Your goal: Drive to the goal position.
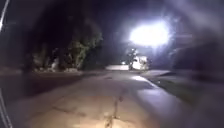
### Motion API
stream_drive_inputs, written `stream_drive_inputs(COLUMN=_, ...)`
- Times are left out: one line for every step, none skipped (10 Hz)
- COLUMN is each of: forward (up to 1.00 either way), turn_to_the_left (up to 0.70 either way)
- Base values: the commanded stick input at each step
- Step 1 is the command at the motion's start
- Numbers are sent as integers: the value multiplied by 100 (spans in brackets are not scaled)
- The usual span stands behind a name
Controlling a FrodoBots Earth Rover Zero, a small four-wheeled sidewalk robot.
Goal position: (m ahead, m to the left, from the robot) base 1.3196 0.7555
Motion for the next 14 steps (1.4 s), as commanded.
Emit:
stream_drive_inputs(forward=70, turn_to_the_left=0)
stream_drive_inputs(forward=70, turn_to_the_left=0)
stream_drive_inputs(forward=70, turn_to_the_left=-24)
stream_drive_inputs(forward=70, turn_to_the_left=-35)
stream_drive_inputs(forward=70, turn_to_the_left=-35)
stream_drive_inputs(forward=70, turn_to_the_left=-35)
stream_drive_inputs(forward=70, turn_to_the_left=-35)
stream_drive_inputs(forward=70, turn_to_the_left=-35)
stream_drive_inputs(forward=70, turn_to_the_left=-25)
stream_drive_inputs(forward=70, turn_to_the_left=-2)
stream_drive_inputs(forward=70, turn_to_the_left=0)
stream_drive_inputs(forward=70, turn_to_the_left=0)
stream_drive_inputs(forward=70, turn_to_the_left=0)
stream_drive_inputs(forward=70, turn_to_the_left=0)
